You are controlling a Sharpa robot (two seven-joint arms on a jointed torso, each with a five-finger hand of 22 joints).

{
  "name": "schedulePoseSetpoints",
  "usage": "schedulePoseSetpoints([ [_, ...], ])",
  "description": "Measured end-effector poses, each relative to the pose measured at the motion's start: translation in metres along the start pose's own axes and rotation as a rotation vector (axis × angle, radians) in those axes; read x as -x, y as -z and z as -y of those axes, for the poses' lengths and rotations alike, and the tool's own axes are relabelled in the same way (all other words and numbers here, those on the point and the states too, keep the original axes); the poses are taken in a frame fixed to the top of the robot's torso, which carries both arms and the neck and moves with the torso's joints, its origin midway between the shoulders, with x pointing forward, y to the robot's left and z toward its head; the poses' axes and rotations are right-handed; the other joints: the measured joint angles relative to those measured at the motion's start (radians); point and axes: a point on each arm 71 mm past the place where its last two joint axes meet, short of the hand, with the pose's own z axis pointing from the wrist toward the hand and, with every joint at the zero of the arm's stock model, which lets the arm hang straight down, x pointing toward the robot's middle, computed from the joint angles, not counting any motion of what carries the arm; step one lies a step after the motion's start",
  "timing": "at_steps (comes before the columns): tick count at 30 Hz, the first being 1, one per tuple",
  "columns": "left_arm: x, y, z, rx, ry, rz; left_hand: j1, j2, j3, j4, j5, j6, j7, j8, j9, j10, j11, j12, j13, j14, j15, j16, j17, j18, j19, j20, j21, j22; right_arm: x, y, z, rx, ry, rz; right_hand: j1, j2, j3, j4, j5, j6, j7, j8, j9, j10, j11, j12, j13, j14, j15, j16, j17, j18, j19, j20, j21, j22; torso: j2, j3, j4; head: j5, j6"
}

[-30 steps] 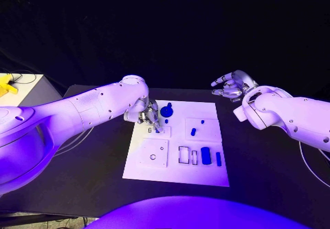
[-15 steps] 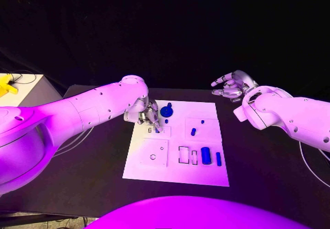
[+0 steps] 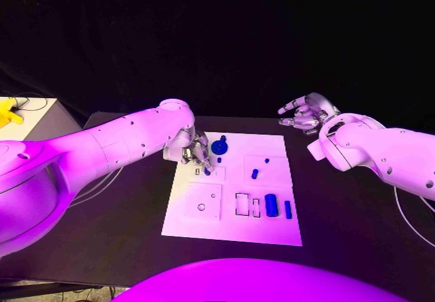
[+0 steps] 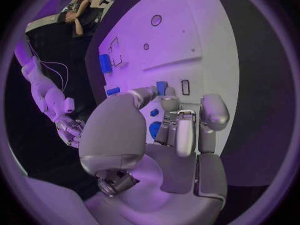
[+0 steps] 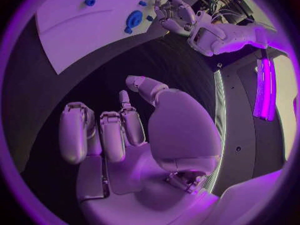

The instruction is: Assemble the parts on the task board

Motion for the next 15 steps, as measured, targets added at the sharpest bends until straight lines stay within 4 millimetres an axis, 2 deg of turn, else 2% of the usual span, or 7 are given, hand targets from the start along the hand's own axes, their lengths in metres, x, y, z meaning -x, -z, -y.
schedulePoseSetpoints([
  [5, 0.0009, 0.0008, 0.0007, -0.005, 0.008, 0.006, -0.014, 0.014, 0.008, 0.008, 0.011, 0.001, 0.006, 0.006, 0.005, 0.000, 0.000, 0.000, 0.001, 0.000, 0.000, 0.000, 0.000, 0.000, 0.000, 0.000, 0.000, 0.002, -0.0002, 0.0000, 0.0001, 0.000, 0.000, -0.001, 0.000, 0.000, 0.000, 0.000, 0.000, 0.000, 0.000, 0.004, 0.000, 0.000, 0.000, 0.000, 0.000, 0.000, 0.000, 0.000, 0.000, 0.000, 0.000, 0.000, 0.000, 0.000, 0.000, 0.0000, 0.0001, 0.000, 0.000],
  [8, 0.0007, 0.0006, 0.0015, -0.009, 0.013, 0.008, -0.022, 0.015, 0.008, 0.008, 0.032, 0.002, 0.005, 0.018, 0.021, 0.000, 0.000, 0.000, 0.004, 0.000, 0.000, 0.000, 0.000, 0.000, 0.000, 0.000, 0.000, 0.007, -0.0003, 0.0000, 0.0001, 0.000, 0.000, -0.002, 0.000, 0.000, 0.000, 0.000, 0.000, 0.000, 0.000, 0.004, 0.000, 0.000, 0.000, 0.000, 0.000, 0.000, 0.000, 0.000, 0.000, 0.000, 0.000, 0.000, 0.000, 0.000, 0.000, -0.0002, 0.0005, 0.000, 0.000],
  [11, 0.0004, 0.0002, 0.0015, -0.011, 0.019, 0.011, -0.051, 0.012, 0.008, 0.008, 0.070, 0.004, 0.003, 0.027, 0.040, 0.005, 0.004, 0.002, 0.010, 0.000, 0.000, 0.000, 0.000, 0.000, 0.000, 0.000, 0.010, 0.013, -0.0005, 0.0000, 0.0002, -0.001, 0.000, -0.003, 0.000, 0.000, 0.000, 0.000, 0.000, 0.000, 0.000, 0.004, 0.000, 0.000, 0.000, 0.000, 0.000, 0.000, 0.000, 0.000, 0.000, 0.000, 0.000, 0.000, 0.000, 0.000, 0.000, -0.0003, 0.0005, 0.000, 0.000],
  [15, 0.0001, -0.0002, 0.0017, -0.014, 0.026, 0.013, -0.063, 0.001, 0.010, 0.009, 0.100, 0.008, -0.001, 0.033, 0.049, 0.015, -0.004, 0.009, 0.019, 0.000, 0.000, 0.000, 0.000, 0.000, 0.004, 0.004, 0.015, 0.020, -0.0007, 0.0001, 0.0002, -0.001, 0.000, -0.004, 0.000, 0.000, 0.000, 0.000, 0.000, 0.000, 0.000, 0.004, 0.000, 0.000, 0.000, 0.000, 0.000, 0.000, 0.000, 0.000, 0.000, 0.000, 0.000, 0.000, 0.000, 0.000, 0.000, -0.0004, 0.0003, 0.000, 0.000],
])
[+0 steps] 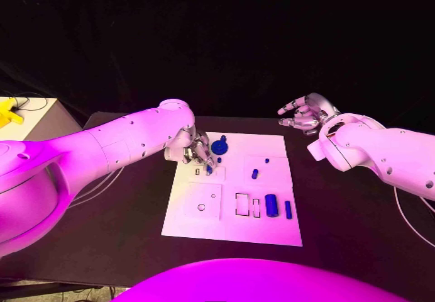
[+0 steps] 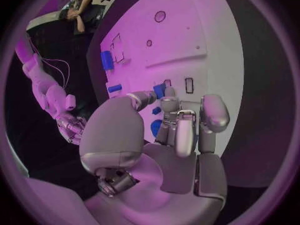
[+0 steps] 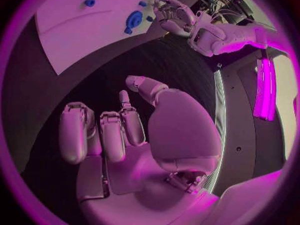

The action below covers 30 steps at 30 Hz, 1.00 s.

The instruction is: Assemble the parts on the task board

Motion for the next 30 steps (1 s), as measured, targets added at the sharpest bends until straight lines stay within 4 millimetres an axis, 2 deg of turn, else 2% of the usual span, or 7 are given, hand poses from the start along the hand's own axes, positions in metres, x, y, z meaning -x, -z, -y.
schedulePoseSetpoints([
  [2, -0.0005, -0.0001, 0.0005, -0.002, 0.002, -0.001, -0.005, -0.006, 0.025, -0.025, 0.013, 0.005, 0.002, 0.000, 0.006, 0.005, 0.001, 0.000, 0.004, 0.000, 0.000, 0.000, 0.000, 0.000, 0.004, -0.004, 0.000, 0.005, -0.0001, 0.0000, 0.0001, 0.000, 0.000, -0.001, 0.000, 0.000, 0.000, 0.000, 0.000, 0.000, 0.000, 0.000, 0.000, 0.000, 0.000, 0.000, 0.000, 0.000, 0.000, 0.000, 0.000, 0.000, 0.000, 0.000, 0.000, 0.000, 0.000, 0.0000, 0.0000, 0.000, 0.000],
  [11, -0.0018, 0.0000, -0.0003, -0.004, 0.005, -0.011, -0.010, -0.011, 0.023, -0.027, 0.059, 0.007, 0.001, 0.005, 0.018, 0.014, -0.007, 0.005, 0.014, 0.000, 0.000, 0.000, 0.000, 0.000, 0.007, -0.007, 0.012, 0.017, -0.0001, 0.0002, 0.0004, -0.001, 0.000, -0.002, 0.000, 0.000, 0.000, 0.000, 0.000, 0.000, 0.000, 0.000, 0.000, 0.000, 0.000, 0.000, 0.000, 0.000, 0.000, 0.000, 0.000, 0.000, 0.000, 0.000, 0.000, 0.001, 0.000, 0.0003, 0.0002, 0.000, 0.000],
  [30, -0.0049, 0.0035, -0.0031, 0.011, -0.048, 0.001, -0.020, -0.020, 0.020, -0.029, 0.075, 0.018, -0.004, 0.005, 0.023, 0.018, -0.004, 0.008, 0.018, 0.000, 0.000, 0.000, 0.000, 0.000, 0.011, -0.011, 0.015, 0.023, -0.0006, 0.0007, 0.0008, -0.002, 0.000, -0.005, 0.000, 0.000, 0.000, 0.000, 0.000, 0.000, 0.000, 0.000, 0.000, 0.000, 0.000, 0.000, 0.000, 0.000, 0.000, 0.000, 0.000, 0.000, 0.000, 0.000, 0.000, 0.001, 0.000, -0.0001, 0.0004, 0.001, 0.000],
])
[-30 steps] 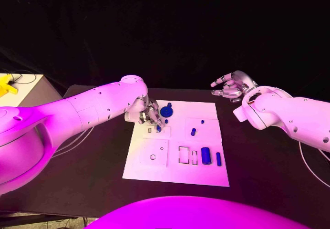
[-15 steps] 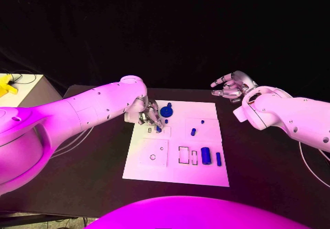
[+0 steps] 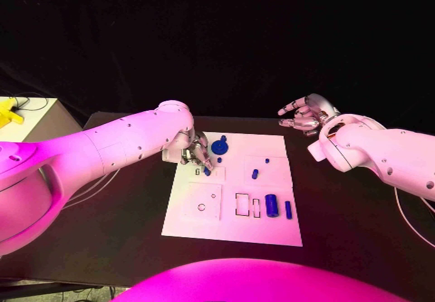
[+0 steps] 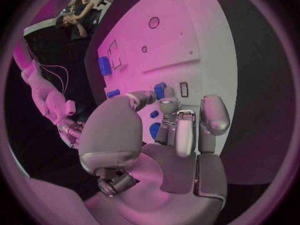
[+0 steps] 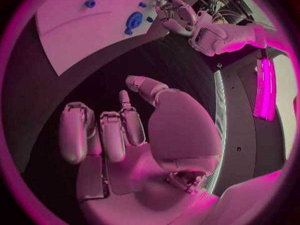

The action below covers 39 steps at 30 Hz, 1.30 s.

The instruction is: Assemble the parts on the task board

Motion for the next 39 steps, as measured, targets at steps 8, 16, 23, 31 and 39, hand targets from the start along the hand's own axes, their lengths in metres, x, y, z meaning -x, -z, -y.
schedulePoseSetpoints([
  [8, 0.000, 0.001, 0.002, 0.004, -0.016, 0.037, -0.004, -0.004, -0.003, -0.003, 0.008, 0.004, -0.004, 0.000, 0.000, 0.004, -0.003, 0.004, 0.004, 0.000, 0.000, 0.000, 0.000, 0.000, 0.004, 0.004, 0.004, 0.007, 0.000, 0.000, 0.000, 0.000, 0.000, -0.001, 0.000, 0.000, 0.000, 0.006, 0.000, 0.000, 0.000, 0.000, -0.001, 0.000, 0.000, 0.000, 0.000, 0.000, 0.000, 0.000, 0.000, 0.000, 0.000, 0.000, 0.000, 0.000, 0.001, -0.0007, 0.0001, 0.000, 0.000],
  [16, -0.002, 0.003, 0.002, -0.002, -0.016, 0.076, -0.009, -0.009, -0.003, -0.003, 0.012, 0.005, -0.005, 0.003, 0.003, 0.007, -0.003, 0.004, 0.007, 0.000, 0.000, 0.000, 0.000, 0.000, 0.007, 0.000, 0.008, 0.011, 0.000, 0.000, 0.000, 0.000, 0.000, -0.001, 0.000, 0.000, 0.000, 0.006, 0.000, 0.000, 0.000, 0.000, -0.001, 0.000, 0.000, 0.000, 0.000, 0.000, 0.000, 0.000, 0.000, 0.000, 0.000, 0.000, 0.000, 0.000, 0.001, -0.0003, -0.0006, 0.000, 0.000],
  [23, -0.004, 0.012, 0.001, -0.031, 0.001, 0.101, -0.010, -0.010, -0.003, -0.003, 0.012, 0.007, -0.007, 0.004, 0.003, 0.009, -0.005, 0.004, 0.010, 0.000, 0.000, 0.000, 0.000, 0.000, 0.007, 0.000, 0.008, 0.011, 0.000, 0.001, 0.002, -0.003, 0.000, 0.000, 0.000, 0.000, 0.000, 0.006, 0.000, 0.000, 0.000, 0.000, -0.001, 0.000, 0.000, 0.000, 0.000, 0.000, 0.000, 0.000, 0.000, 0.000, 0.000, 0.000, 0.000, 0.000, 0.000, 0.0000, -0.0002, -0.001, 0.000],
  [31, -0.010, 0.020, -0.003, -0.062, 0.029, 0.124, -0.010, -0.010, -0.003, -0.003, 0.017, 0.008, -0.008, 0.004, 0.004, 0.009, -0.005, 0.009, 0.011, 0.000, 0.000, 0.000, 0.000, 0.000, 0.007, 0.000, 0.008, 0.014, 0.000, 0.002, 0.004, -0.006, 0.000, -0.002, 0.000, 0.000, 0.000, 0.006, 0.000, 0.000, 0.000, 0.000, -0.001, 0.000, 0.000, 0.000, 0.000, 0.000, 0.000, 0.000, 0.000, 0.000, 0.000, 0.000, 0.000, 0.000, 0.000, 0.0000, 0.0006, -0.003, 0.000],
  [39, -0.018, 0.025, -0.006, -0.086, 0.052, 0.154, -0.010, -0.010, -0.003, -0.003, 0.017, 0.009, -0.009, 0.004, 0.004, 0.014, -0.007, 0.009, 0.012, 0.000, 0.000, 0.000, 0.000, 0.000, 0.008, 0.000, 0.009, 0.015, -0.001, 0.005, 0.005, -0.008, -0.002, -0.006, 0.000, 0.000, 0.000, 0.006, 0.000, 0.000, 0.000, 0.000, -0.001, 0.000, 0.000, 0.000, -0.001, 0.000, 0.000, 0.000, 0.000, 0.000, 0.000, 0.000, 0.000, -0.001, 0.000, -0.0007, 0.0008, -0.004, 0.000],
])
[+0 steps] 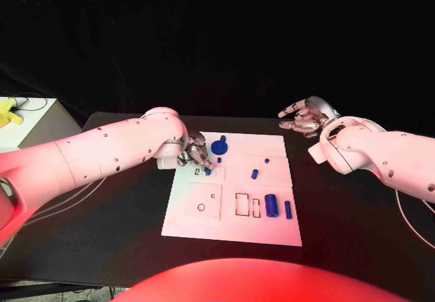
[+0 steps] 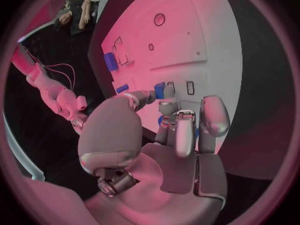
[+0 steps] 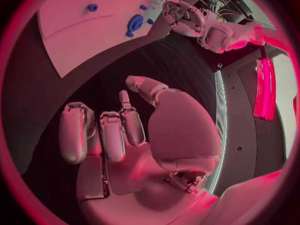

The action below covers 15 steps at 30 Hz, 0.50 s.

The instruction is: Assemble the parts on the task board

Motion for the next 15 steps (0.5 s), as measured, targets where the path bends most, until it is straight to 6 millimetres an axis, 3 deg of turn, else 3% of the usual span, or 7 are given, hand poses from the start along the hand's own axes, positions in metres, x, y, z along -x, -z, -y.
schedulePoseSetpoints([
  [15, -0.018, 0.008, -0.013, -0.032, 0.029, 0.179, 0.004, -0.004, -0.002, -0.002, 0.006, 0.008, -0.001, 0.001, 0.002, 0.012, -0.003, 0.006, 0.010, -0.001, -0.006, 0.000, 0.000, 0.000, 0.010, -0.004, 0.007, 0.009, -0.002, 0.003, 0.005, -0.008, -0.001, -0.004, 0.000, 0.000, 0.000, 0.000, 0.000, 0.000, 0.000, 0.000, 0.000, 0.000, 0.000, 0.000, 0.001, 0.000, 0.000, 0.000, 0.000, 0.000, 0.000, 0.000, 0.000, 0.000, -0.002, 0.0015, 0.0011, -0.003, 0.000],
])
